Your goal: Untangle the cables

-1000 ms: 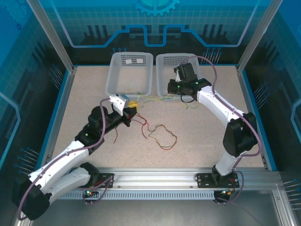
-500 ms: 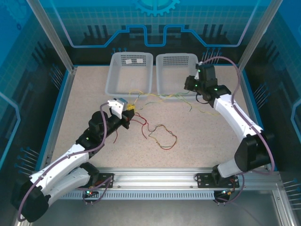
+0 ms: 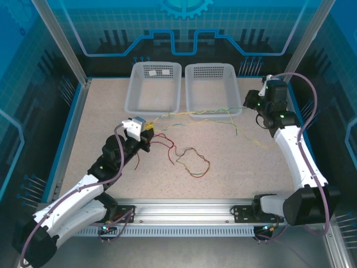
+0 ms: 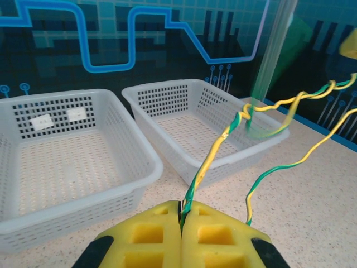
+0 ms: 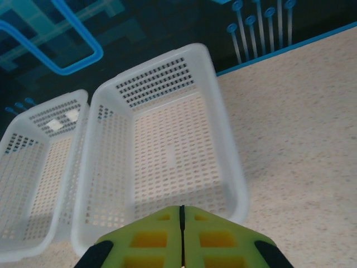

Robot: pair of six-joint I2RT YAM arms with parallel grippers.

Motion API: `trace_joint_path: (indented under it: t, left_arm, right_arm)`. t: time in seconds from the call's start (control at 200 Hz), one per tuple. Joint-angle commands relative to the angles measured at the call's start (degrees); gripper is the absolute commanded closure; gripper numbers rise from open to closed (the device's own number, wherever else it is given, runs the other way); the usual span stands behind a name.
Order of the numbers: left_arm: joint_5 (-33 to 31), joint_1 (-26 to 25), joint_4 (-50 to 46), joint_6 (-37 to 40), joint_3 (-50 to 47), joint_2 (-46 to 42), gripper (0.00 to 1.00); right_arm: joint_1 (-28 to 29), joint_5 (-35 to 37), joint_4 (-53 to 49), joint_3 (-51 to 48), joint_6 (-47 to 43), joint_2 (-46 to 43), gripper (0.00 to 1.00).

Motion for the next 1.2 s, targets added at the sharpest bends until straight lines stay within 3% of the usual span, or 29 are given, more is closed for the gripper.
trace_joint_path:
  t: [0.0,0.27,0.455,0.72,0.886,1.071,1.191]
  left_arm:
    - [-10.5,4.2,-1.7,-0.4,-1.2,-2.3,1.00]
    - [-10.8,6.1,-1.3,-1.6,-1.2,-2.2,1.00]
    - [-14.6,7.3,-3.2,-2.8,0.0,-3.2,1.00]
    - [-12.6,11.9,-4.6,-6.5,2.3,-5.2,1.00]
    - [-14.6,13.1,-6.4,-5.7,6.9,-3.5,1.00]
    - [-19.3,18.7,-7.0,-6.0,9.3,-1.0,1.00]
    - [-17.6,23.7,-5.3,-8.9,8.6,0.8,1.00]
  right_arm:
    - [-6.7,3.8,-0.2,-0.7,-4.2,-3.2,1.00]
    - [-12.6,2.8,-1.8,-1.5,-6.2,-7.3,1.00]
    - [-17.4,8.0,-4.0,-1.5,-4.5,-10.2,1.00]
    - [-22.9,4.0,-2.6,-2.9,-2.5,-14.1,1.00]
    - [-24.3,4.4,-3.6,-2.9,-1.8,-14.2,1.00]
    - [-29.7,4.9,-5.1,-3.7,1.6,-16.1,1.00]
    - [-31.8,3.0,-5.0,-4.5,2.7,-16.5,1.00]
